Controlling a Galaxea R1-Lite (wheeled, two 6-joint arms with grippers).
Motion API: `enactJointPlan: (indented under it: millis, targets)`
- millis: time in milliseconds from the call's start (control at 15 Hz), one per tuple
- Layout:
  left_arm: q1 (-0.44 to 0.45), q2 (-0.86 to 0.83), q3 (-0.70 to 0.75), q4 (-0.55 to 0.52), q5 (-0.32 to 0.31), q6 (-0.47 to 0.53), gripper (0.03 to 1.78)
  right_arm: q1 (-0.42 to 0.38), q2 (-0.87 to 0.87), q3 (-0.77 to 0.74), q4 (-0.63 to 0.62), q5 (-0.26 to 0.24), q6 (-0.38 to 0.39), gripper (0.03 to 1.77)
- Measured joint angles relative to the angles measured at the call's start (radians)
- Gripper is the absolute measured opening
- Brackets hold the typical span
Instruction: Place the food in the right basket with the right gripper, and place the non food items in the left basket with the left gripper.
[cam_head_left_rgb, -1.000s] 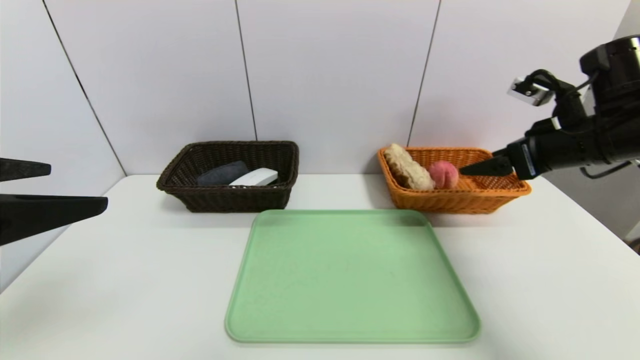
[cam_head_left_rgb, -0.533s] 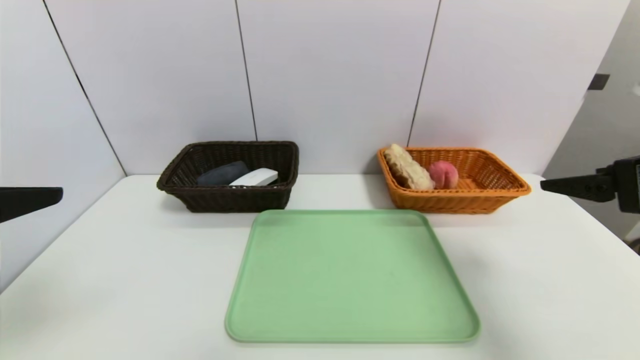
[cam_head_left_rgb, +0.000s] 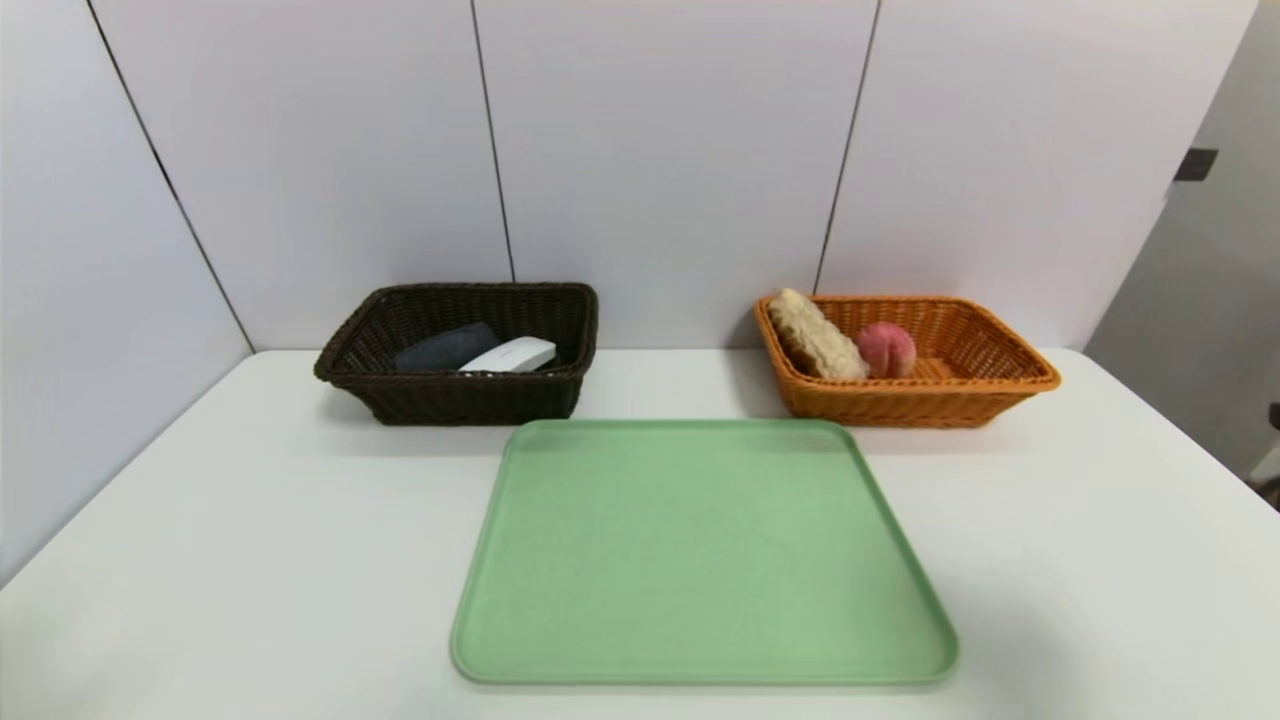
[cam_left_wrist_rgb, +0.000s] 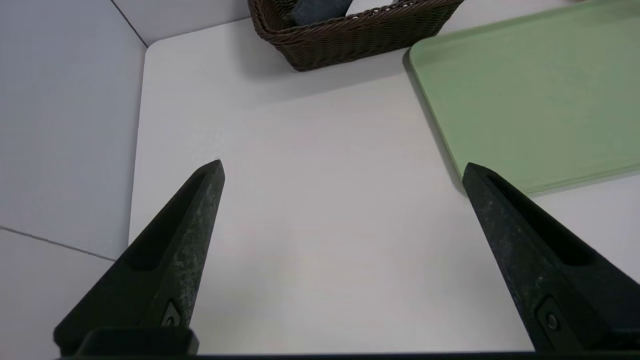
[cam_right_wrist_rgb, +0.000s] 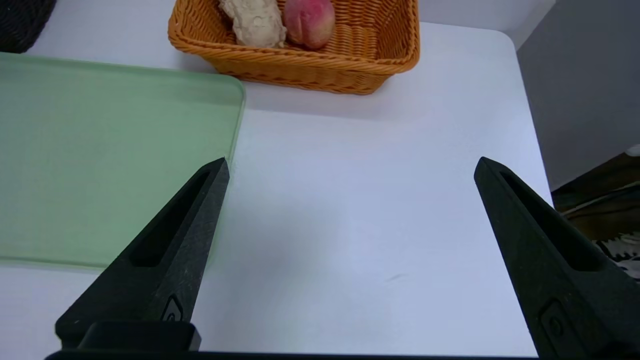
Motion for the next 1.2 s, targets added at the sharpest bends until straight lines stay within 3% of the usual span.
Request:
enactJointPlan:
  millis: [333,667,933,1200]
  targets:
    - [0.053,-0.191,0.121,0.02,-0.003,0.002,1.69,0.0,-0.183,0.139,-0.005,-0.005,-0.001,1.69]
    - [0.115,-0.341,0.165,0.122,-0.005,0.033,1.69,0.001,-0.322,0.244,0.0,-0.006,-0.001,1.69]
    - [0.178,-0.401,0.189,0.129,-0.079,0.049,1.69,-0.024,-0.367,0.27,-0.002,-0.001,-0.002,1.69]
    - [0.185,-0.438,0.239,0.129,-0.083,0.051,1.69,-0.028,-0.423,0.328,-0.002,0.01,-0.003,1.69]
